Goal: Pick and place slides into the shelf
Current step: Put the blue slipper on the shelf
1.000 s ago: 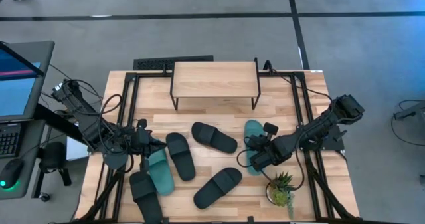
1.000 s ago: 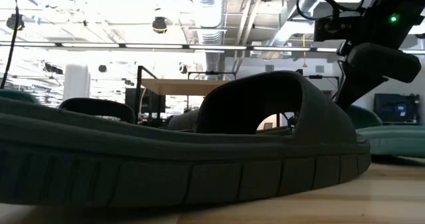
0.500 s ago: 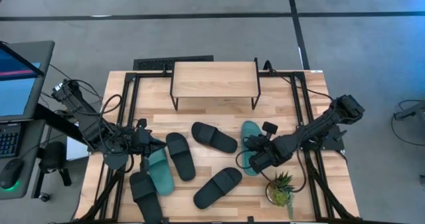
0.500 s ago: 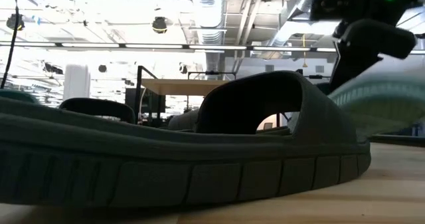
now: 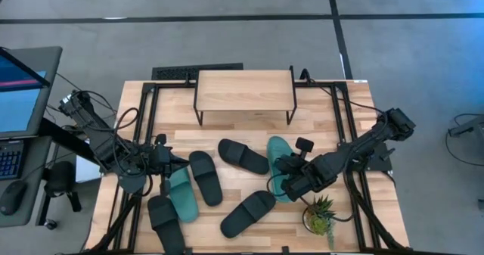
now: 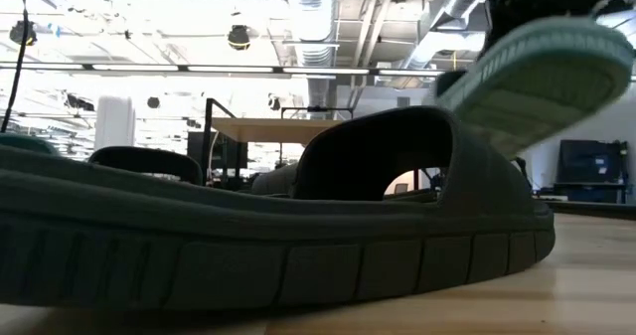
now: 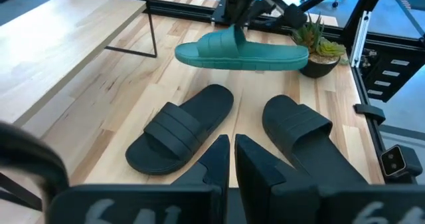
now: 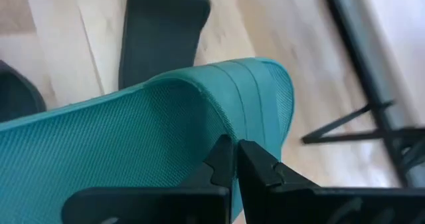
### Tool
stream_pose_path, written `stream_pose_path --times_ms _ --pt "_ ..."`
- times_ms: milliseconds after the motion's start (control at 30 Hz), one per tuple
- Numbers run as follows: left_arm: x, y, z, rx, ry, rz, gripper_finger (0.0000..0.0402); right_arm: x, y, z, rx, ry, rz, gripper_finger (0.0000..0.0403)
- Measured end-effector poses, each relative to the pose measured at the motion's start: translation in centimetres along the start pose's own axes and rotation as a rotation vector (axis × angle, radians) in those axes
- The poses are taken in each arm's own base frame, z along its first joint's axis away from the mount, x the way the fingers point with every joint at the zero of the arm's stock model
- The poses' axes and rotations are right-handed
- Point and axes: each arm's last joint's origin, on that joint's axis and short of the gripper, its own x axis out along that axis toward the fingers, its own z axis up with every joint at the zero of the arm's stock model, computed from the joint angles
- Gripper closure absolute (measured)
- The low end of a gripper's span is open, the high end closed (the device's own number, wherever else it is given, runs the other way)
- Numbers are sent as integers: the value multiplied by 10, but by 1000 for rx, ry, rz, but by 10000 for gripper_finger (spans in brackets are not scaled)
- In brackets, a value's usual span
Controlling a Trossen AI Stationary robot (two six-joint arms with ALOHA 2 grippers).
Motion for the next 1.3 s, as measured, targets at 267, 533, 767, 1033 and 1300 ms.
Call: stream_pose_path --times_ms 267,533,767,1033,1300 --pt "0 0 0 3 -6 7 388 -18 -20 31 -57 -60 -41 403" --pt "0 0 0 2 -8 8 388 -26 -50 59 -106 -77 -94 403" --pt "0 0 0 2 -15 18 388 -14 -81 74 -151 -22 -150 403" --pt "0 1 0 2 -17 20 388 3 -117 85 -172 41 -215 403" --pt "0 1 1 2 -28 33 388 24 -153 93 -197 81 -257 403"
